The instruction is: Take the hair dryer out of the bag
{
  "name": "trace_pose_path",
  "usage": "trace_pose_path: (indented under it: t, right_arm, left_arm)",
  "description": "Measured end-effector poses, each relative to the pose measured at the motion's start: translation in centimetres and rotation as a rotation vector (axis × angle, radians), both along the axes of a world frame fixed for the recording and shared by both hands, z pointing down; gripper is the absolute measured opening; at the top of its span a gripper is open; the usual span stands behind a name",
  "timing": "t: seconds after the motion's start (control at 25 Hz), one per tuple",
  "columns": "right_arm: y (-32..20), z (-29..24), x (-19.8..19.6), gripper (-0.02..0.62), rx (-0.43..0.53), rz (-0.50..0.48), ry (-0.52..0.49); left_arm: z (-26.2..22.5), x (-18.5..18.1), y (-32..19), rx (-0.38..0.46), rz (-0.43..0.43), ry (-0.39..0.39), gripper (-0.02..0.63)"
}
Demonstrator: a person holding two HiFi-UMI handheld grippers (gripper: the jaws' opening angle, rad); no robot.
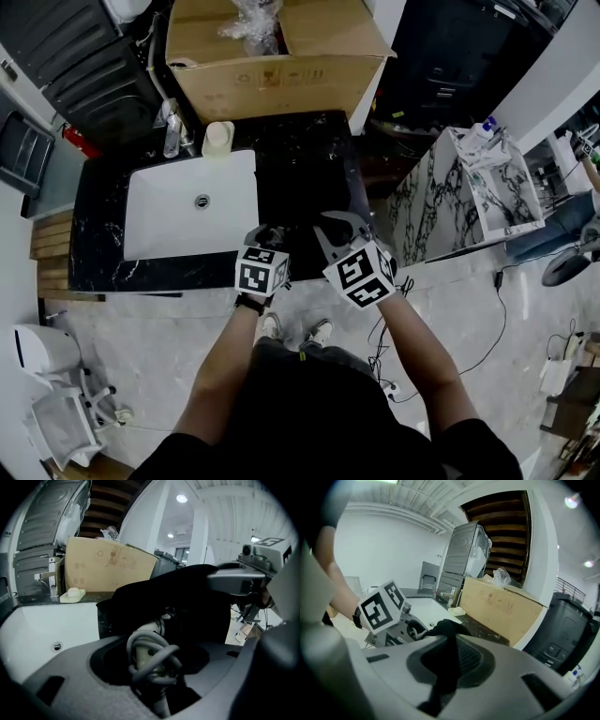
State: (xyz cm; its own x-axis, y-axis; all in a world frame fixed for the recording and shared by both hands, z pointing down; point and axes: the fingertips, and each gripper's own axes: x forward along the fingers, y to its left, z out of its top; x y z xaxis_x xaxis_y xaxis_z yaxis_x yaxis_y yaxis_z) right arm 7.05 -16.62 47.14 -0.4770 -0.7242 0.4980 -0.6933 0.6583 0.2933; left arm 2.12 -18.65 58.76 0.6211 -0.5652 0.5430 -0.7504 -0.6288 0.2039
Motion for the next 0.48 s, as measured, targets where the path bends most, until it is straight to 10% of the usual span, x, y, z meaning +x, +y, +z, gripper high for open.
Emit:
trace_pose_path:
  t: [0.48]
  right_arm:
    - [-3.1,-1.2,2.2,0.031,0.098,0.053,0.101]
  left_arm:
    - [-2.7,-0.5,2.2,0.013,0.025,0.118,0.259]
